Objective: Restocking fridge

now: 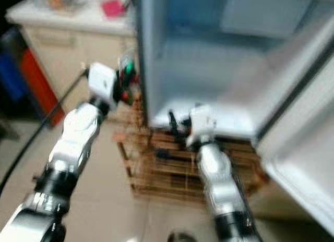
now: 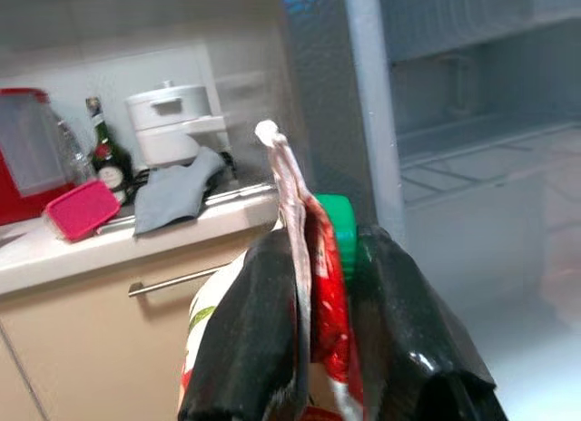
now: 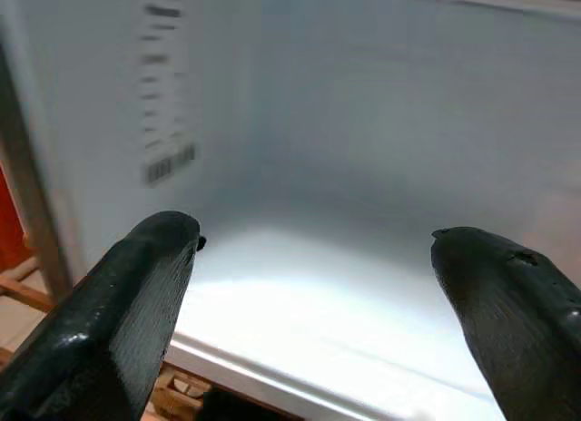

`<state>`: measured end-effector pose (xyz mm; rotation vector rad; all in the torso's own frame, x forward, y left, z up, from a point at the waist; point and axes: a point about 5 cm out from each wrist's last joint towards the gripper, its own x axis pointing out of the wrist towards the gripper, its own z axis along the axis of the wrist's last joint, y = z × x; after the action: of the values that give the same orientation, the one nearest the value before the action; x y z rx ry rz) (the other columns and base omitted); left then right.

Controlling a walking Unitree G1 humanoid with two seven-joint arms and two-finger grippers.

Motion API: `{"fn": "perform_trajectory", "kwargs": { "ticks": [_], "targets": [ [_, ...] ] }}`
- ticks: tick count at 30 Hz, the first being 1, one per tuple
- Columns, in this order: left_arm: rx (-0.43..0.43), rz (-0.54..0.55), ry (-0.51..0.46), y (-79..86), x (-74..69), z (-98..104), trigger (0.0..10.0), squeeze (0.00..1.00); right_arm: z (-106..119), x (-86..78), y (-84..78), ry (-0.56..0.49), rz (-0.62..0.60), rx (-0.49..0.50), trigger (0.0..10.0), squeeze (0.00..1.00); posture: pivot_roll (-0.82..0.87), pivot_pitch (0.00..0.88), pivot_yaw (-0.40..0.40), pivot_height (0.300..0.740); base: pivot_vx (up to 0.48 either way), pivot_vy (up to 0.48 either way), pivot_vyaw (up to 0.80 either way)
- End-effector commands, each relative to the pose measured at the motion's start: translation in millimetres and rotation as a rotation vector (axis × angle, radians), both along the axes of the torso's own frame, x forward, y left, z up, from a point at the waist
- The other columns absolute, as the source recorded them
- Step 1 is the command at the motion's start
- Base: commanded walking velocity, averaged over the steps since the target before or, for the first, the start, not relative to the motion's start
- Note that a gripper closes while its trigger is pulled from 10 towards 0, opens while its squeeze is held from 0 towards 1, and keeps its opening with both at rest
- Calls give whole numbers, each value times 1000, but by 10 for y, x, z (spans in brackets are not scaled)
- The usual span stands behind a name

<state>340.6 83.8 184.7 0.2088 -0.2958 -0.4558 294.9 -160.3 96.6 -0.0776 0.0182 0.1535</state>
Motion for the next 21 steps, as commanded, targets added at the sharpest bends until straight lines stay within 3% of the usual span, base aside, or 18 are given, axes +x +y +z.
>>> {"fn": "perform_trajectory", "kwargs": {
  "ticks": [1,10,21],
  "targets": [
    [12,-36,22,-68,-23,-45,10000,0,41,30,219,-16,69,19,10000,0,-40,0,-2,740,0,0,-444],
    [11,-43,43,-68,-65,-91,10000,0,7,26,199,-16,44,16,10000,0,-37,0,-2,740,0,0,-758],
    [-2,-37,56,-79,-88,-103,10000,0,9,24,199,-30,37,2,10000,0,-38,0,-2,740,0,0,0]
  ]
}}
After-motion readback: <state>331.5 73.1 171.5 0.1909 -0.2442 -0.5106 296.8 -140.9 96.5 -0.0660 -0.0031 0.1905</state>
